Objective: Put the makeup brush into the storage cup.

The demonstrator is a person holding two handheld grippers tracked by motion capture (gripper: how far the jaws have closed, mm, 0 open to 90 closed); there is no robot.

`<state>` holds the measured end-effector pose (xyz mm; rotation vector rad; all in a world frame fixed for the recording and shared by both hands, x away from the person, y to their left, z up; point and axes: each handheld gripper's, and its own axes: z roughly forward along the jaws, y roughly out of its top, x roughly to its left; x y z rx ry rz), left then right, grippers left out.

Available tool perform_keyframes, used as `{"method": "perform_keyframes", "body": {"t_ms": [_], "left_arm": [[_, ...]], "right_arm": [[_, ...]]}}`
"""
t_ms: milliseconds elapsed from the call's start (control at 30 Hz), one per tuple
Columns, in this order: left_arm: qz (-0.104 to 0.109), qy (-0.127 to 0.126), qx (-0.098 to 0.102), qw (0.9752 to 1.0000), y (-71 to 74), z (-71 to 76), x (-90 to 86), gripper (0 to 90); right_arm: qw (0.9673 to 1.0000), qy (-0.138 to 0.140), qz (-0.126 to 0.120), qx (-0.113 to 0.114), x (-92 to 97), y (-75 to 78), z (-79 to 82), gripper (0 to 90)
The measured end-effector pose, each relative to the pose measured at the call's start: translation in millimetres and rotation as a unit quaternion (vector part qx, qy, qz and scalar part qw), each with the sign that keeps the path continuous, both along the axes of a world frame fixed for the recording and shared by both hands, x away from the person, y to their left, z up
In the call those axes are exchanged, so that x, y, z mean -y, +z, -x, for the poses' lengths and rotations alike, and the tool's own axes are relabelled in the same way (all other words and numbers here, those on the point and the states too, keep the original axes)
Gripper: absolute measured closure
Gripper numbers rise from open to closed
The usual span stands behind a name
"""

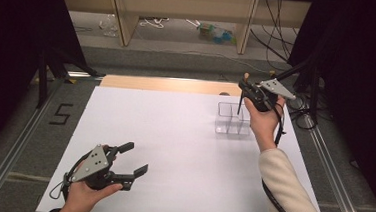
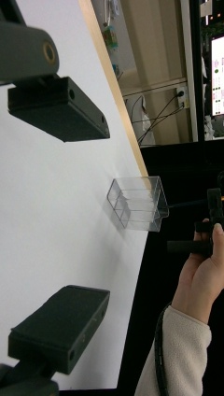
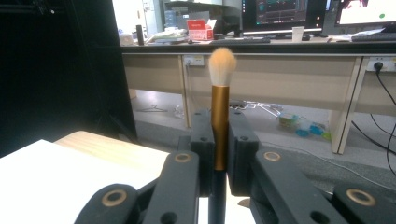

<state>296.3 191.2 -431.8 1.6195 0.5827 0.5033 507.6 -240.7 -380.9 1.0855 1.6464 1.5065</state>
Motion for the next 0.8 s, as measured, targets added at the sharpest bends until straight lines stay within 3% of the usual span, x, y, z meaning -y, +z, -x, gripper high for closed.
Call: {"method": "perform_keyframes", "body": {"t_ms": [400, 800], "left_arm": [[0.0, 0.0, 0.0, 1.0, 0.0, 0.0, 0.1, 18.7], [0.0, 0.0, -0.001, 1.0, -0.1, 0.0, 0.1, 18.7]], "right_arm": [[1.0, -0.001, -0.001, 0.001, -0.6, -3.5, -1.7, 84.0], [0.9999, 0.002, 0.006, -0.013, 0.0, -6.8, -2.5, 84.0]]}}
